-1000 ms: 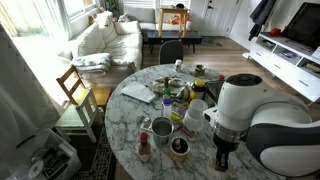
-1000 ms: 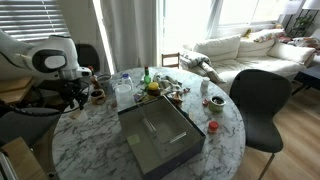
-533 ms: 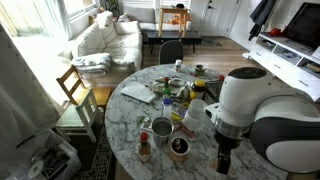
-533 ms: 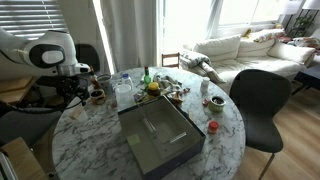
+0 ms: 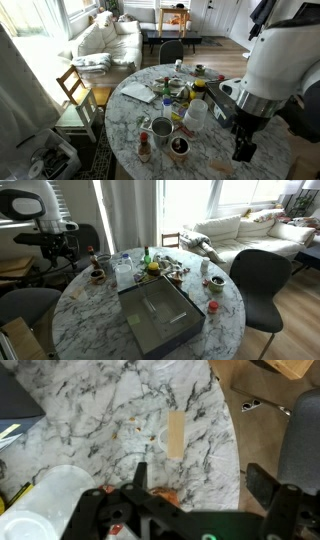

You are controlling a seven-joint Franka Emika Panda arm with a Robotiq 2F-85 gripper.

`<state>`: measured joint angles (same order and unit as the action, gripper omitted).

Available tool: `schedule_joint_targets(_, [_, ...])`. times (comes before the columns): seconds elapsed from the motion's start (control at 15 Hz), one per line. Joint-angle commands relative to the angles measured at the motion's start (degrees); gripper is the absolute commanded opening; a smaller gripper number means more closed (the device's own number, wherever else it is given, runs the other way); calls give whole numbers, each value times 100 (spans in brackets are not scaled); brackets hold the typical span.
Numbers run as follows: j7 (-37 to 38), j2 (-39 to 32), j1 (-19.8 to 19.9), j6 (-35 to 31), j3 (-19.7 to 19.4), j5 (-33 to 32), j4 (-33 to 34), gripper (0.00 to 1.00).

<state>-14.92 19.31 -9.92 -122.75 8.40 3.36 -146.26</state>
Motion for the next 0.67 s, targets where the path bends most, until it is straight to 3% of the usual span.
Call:
schedule_joint_targets(0.0, [-267,691,-184,355,-177,99,22,100])
schedule_joint_targets(0.6, [-284,890,-275,300,-248,-27,221,100])
